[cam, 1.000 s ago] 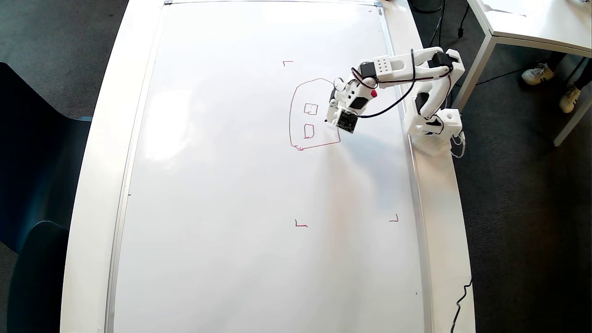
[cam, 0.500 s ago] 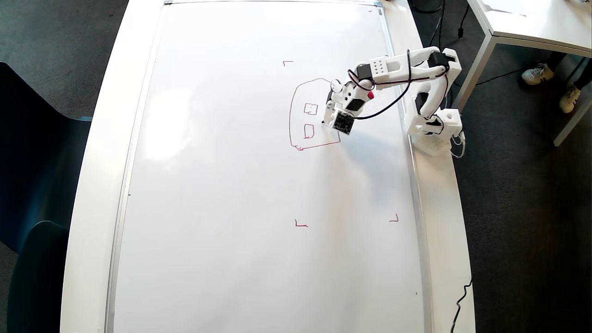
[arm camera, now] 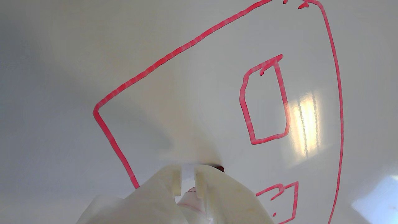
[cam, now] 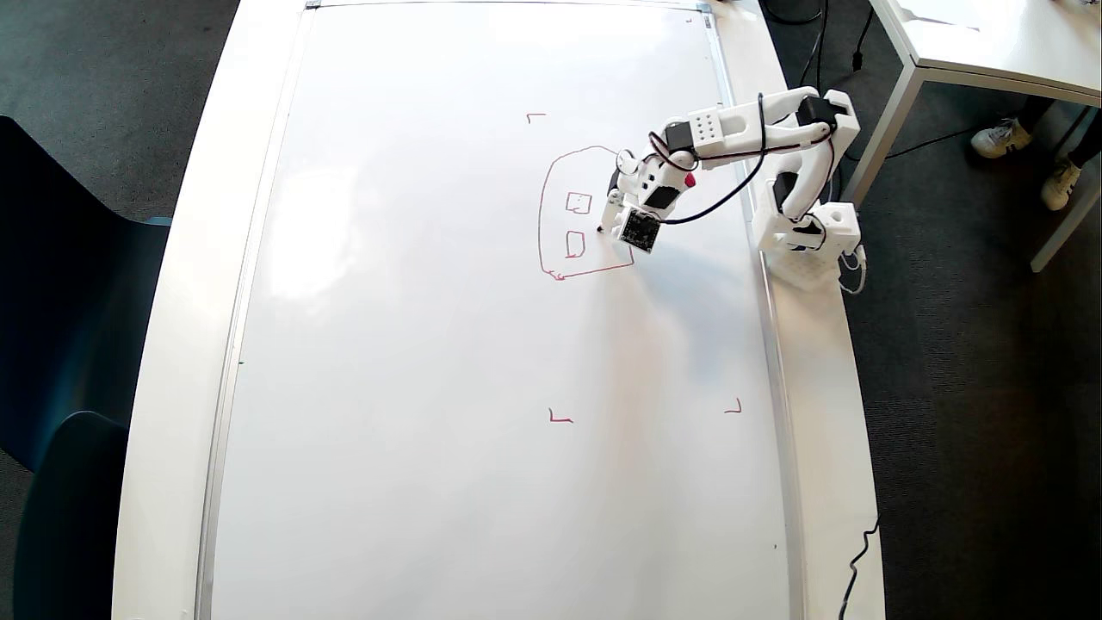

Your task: Draw on a whiteboard a robot head using a pen attached to the gripper

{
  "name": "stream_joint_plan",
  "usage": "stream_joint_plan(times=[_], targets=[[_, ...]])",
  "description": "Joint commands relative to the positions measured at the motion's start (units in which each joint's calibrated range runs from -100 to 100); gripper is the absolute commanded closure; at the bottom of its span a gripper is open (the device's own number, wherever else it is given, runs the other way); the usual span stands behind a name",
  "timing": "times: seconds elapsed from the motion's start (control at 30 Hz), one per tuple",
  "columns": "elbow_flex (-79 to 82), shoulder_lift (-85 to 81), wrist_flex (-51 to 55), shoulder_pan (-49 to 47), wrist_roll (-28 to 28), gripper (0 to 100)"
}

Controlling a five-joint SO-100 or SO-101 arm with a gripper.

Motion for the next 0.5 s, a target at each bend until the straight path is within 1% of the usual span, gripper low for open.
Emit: stream_joint_plan(times=[0.0,0.47], targets=[[0.10,-0.33,-0.03,0.70,0.15,99],[1.65,-1.00,0.14,1.43,0.25,99]])
